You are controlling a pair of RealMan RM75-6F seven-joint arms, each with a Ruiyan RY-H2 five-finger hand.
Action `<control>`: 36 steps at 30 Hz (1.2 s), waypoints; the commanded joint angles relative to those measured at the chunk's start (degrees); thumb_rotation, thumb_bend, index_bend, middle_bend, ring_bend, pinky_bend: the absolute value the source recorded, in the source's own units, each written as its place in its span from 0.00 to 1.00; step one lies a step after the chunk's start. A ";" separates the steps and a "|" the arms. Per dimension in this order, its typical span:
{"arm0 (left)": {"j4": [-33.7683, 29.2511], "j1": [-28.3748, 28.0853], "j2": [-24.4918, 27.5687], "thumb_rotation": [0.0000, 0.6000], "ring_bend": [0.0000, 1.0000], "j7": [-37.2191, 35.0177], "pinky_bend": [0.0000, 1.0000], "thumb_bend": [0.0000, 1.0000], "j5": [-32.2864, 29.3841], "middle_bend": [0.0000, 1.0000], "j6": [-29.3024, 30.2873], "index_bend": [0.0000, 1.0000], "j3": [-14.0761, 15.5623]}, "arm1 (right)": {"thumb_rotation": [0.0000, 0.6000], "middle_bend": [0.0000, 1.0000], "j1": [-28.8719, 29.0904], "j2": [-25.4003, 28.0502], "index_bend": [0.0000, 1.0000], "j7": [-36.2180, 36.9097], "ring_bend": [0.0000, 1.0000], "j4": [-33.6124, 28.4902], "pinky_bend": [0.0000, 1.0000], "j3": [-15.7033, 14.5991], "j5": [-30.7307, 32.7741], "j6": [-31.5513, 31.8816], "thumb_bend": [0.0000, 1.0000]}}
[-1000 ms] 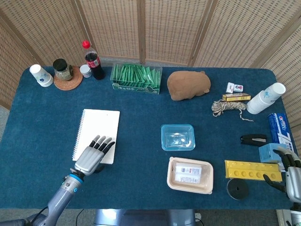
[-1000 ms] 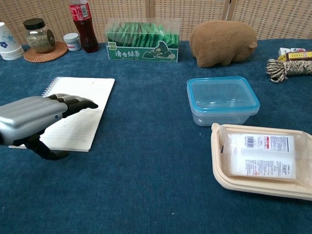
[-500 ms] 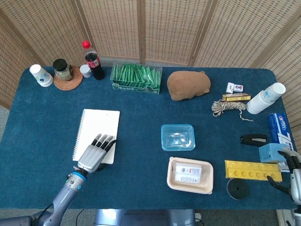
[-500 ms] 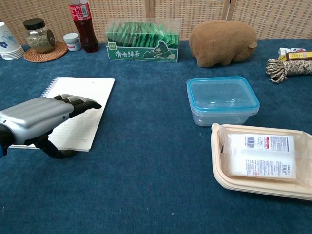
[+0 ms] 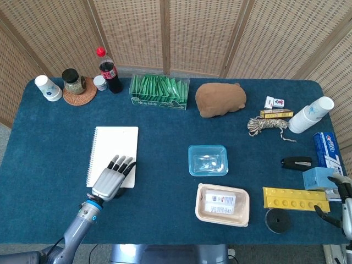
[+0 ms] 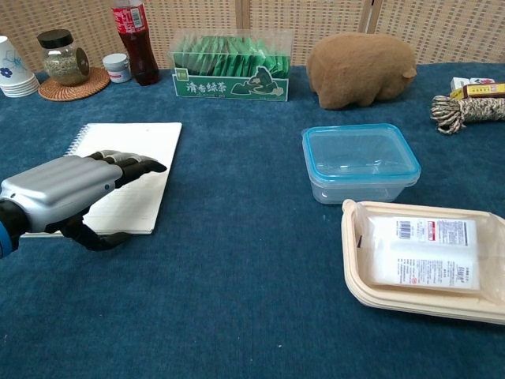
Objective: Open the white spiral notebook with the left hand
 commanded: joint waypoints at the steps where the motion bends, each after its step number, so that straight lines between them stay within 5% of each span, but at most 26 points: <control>1: 1.00 -0.14 -0.44 1.00 0.00 -1.10 0.00 0.35 1.00 0.00 0.38 0.00 0.26 | 1.00 0.21 -0.01 -0.16 0.22 0.20 0.16 0.25 0.26 0.04 -0.02 0.00 0.19; 26: 2.63 2.28 -1.69 1.00 0.00 -1.83 0.00 0.46 5.72 0.04 9.27 0.00 0.92 | 1.00 0.21 -0.65 -0.85 0.21 2.73 0.16 2.04 0.26 0.71 -0.48 1.55 0.19; 36: 1.24 7.33 -2.07 1.00 0.01 -3.25 0.05 0.47 7.15 0.09 18.96 0.14 0.57 | 1.00 0.21 -0.69 -1.29 0.21 4.11 0.16 3.12 0.26 1.14 -0.56 1.92 0.19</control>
